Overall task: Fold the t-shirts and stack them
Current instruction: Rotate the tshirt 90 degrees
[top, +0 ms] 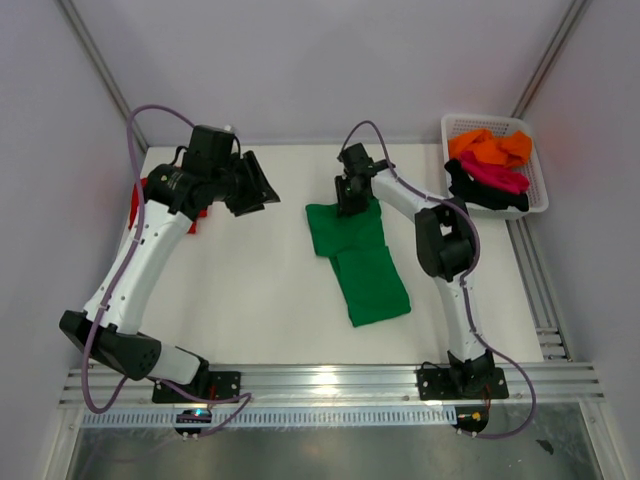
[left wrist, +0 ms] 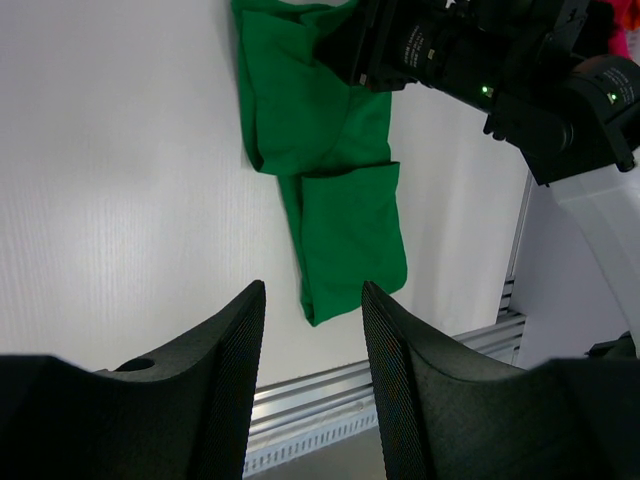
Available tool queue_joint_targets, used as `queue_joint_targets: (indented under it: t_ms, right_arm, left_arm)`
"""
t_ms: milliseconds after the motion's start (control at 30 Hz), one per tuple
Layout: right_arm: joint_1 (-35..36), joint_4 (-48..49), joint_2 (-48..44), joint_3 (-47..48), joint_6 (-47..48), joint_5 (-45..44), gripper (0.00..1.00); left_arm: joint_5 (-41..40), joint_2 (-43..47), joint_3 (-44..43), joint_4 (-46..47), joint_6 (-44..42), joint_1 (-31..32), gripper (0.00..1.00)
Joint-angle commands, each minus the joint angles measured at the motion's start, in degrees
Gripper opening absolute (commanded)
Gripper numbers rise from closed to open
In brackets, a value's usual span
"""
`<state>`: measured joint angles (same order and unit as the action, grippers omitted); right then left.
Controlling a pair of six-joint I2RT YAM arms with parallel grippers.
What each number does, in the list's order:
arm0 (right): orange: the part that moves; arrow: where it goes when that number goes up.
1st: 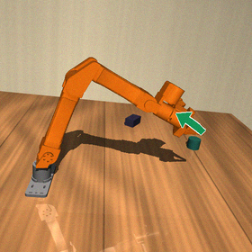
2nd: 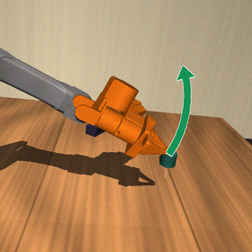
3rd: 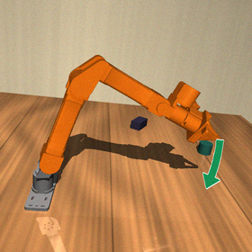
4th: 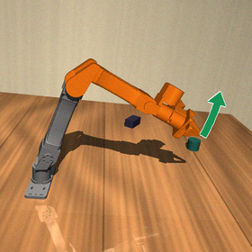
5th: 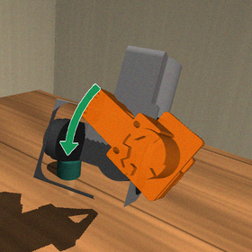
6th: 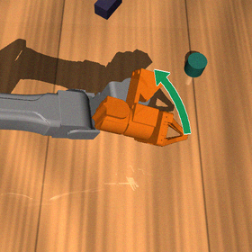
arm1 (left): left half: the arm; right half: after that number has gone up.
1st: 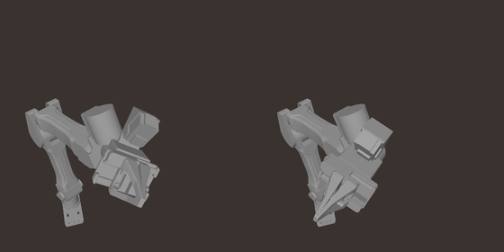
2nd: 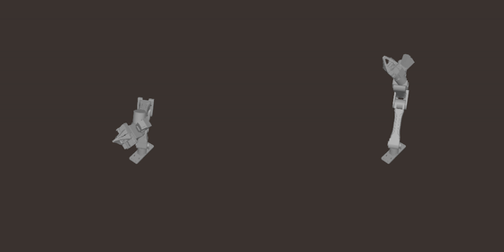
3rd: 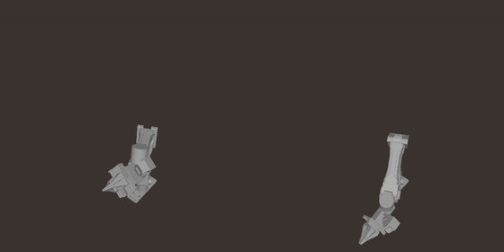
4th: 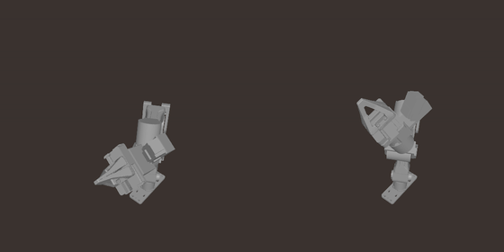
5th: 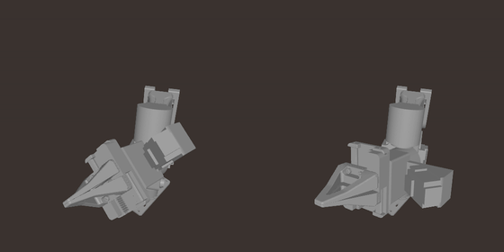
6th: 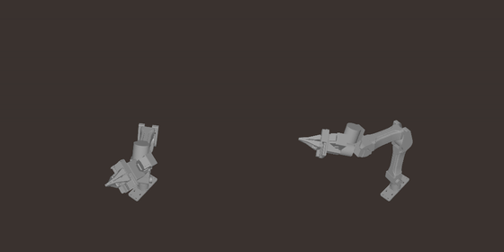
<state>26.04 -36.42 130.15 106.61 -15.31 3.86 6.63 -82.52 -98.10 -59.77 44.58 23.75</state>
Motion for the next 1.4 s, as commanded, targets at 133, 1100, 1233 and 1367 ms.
queue_joint_targets:
  t_ms: [133, 1100, 1233, 1367]
  right_arm:
    - [-0.29, -9.8, 6.52, 8.7, -2.53, -5.79, 0.36]
    - [-12.24, -8.14, -0.33, -3.33, -7.89, -6.93, 0.36]
    - [-12.24, -5.25, -1.82, -4.65, -7.11, -2.82, 0.36]
    - [-12.24, 0.73, -6.12, -9.48, -5.96, 1.94, 0.36]
  left_arm:
    - [-0.74, 1.4, -1.56, 1.15, -0.81, -0.02, 0.46]
    - [-0.92, 4.74, -1.56, -1.23, -0.72, -0.02, 0.47]
    - [-0.13, 4.74, -0.95, -0.62, -0.19, -0.02, 0.47]
    - [0.4, 5.0, 1.07, 0.53, 0.33, -0.02, 0.47]
